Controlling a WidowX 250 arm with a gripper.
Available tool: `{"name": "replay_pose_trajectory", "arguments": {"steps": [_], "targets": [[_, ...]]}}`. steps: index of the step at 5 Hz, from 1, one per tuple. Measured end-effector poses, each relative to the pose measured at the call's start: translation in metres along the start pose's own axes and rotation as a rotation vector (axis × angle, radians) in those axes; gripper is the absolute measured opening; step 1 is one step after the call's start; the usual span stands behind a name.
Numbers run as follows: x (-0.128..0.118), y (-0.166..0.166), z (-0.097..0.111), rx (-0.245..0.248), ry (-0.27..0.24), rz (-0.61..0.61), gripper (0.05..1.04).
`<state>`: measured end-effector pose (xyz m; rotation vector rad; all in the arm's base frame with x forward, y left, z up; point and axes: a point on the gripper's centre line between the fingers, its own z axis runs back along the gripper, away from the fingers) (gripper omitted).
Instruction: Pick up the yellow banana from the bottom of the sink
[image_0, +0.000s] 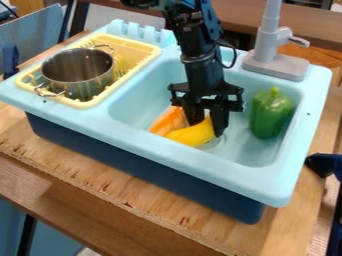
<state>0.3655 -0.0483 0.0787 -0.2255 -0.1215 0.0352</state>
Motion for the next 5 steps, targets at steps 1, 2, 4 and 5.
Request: {"name": "replay_pose_trajectory", "arguments": {"steps": [1, 2, 4, 5], "targets": [[-0.005, 0.000, 0.000, 0.004, 0.030, 0.005, 0.812], [-0.003, -0.002, 0.021, 0.014, -0.020, -0.008, 1.003], [-0.018, -0.013, 0.065, 0.073, -0.035, -0.077, 0.999], [-0.030, -0.017, 0.090, 0.074, 0.089, -0.160, 0.999]]}}
